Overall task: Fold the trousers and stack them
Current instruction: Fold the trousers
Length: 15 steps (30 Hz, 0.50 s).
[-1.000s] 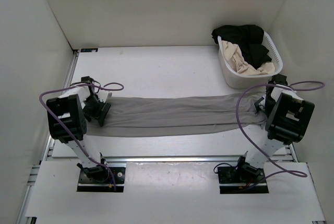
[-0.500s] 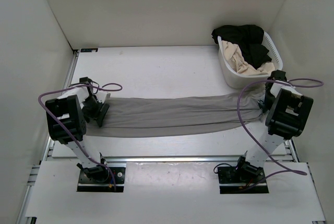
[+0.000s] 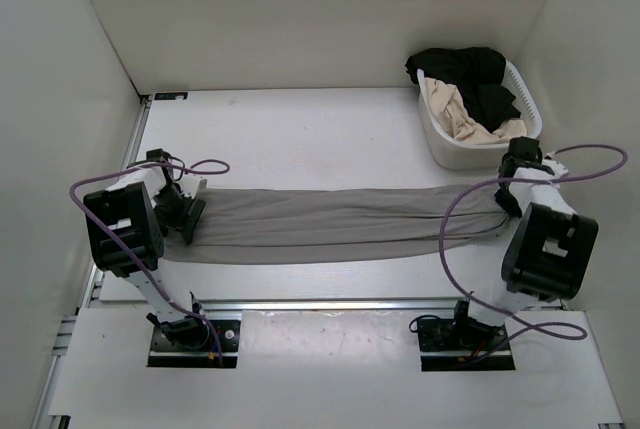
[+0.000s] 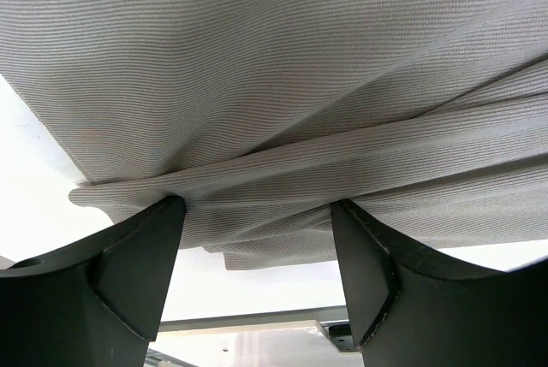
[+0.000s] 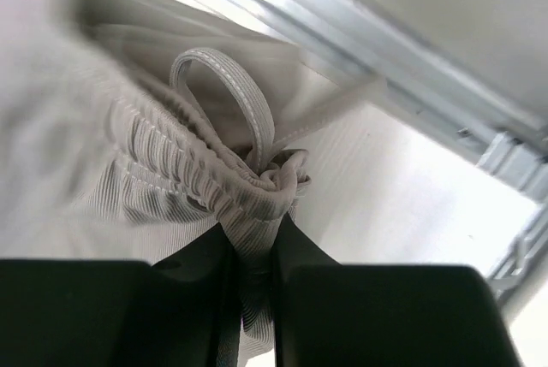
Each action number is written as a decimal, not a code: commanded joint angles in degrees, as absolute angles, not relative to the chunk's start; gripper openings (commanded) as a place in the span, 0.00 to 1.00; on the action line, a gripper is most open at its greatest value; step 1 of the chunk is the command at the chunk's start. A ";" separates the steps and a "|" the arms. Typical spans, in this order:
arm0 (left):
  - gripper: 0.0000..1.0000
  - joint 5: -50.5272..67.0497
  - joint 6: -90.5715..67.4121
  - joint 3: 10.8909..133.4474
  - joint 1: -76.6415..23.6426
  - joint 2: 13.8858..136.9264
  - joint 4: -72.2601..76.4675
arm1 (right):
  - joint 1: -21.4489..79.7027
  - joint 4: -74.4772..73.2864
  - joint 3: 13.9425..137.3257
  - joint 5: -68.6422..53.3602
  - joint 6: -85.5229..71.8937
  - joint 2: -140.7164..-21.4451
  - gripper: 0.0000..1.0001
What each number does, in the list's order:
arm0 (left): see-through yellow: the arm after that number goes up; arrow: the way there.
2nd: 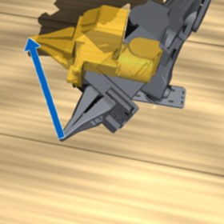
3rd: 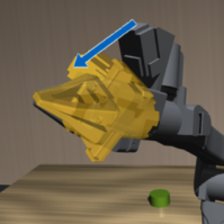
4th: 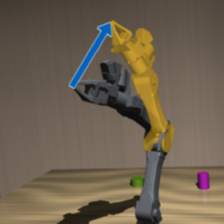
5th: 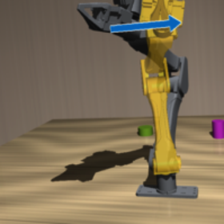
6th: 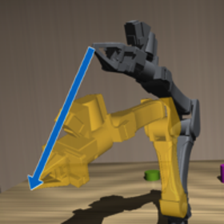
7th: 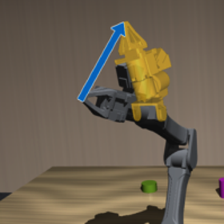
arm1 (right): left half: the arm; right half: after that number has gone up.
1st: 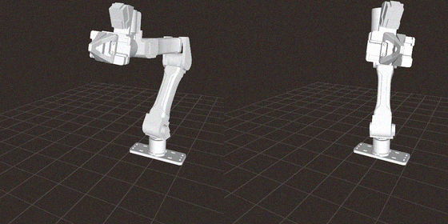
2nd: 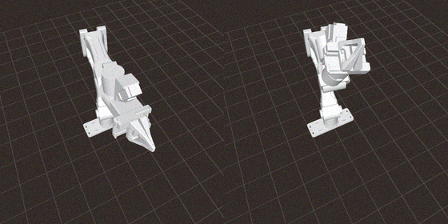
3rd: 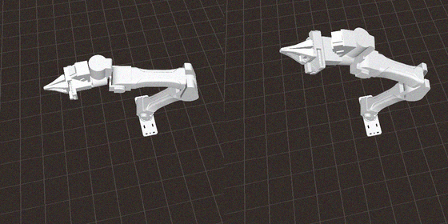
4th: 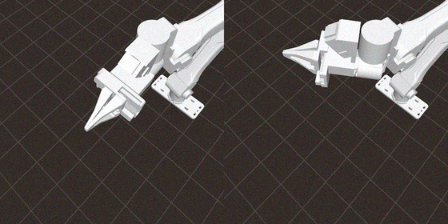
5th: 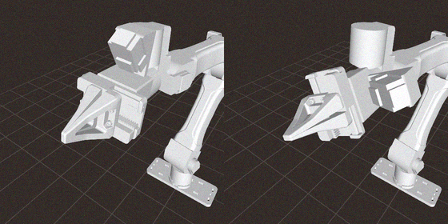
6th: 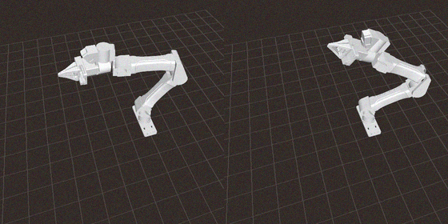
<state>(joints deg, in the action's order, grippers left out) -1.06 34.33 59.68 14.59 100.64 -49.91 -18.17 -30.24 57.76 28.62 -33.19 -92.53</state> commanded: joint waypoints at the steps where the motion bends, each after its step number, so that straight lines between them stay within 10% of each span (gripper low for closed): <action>1: 0.81 -0.88 35.33 58.18 15.64 100.20 -48.69 | -13.55 -29.62 57.92 40.94 -31.74 -84.40 0.00; 15: 0.81 1.32 35.33 59.50 15.64 101.34 -48.69 | 39.34 -58.25 67.20 65.82 -59.74 -87.68 0.00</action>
<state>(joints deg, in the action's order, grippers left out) -0.43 34.68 59.72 14.85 100.60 -49.95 30.48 -47.57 60.86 57.39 -45.28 -83.42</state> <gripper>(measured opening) 0.806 0.156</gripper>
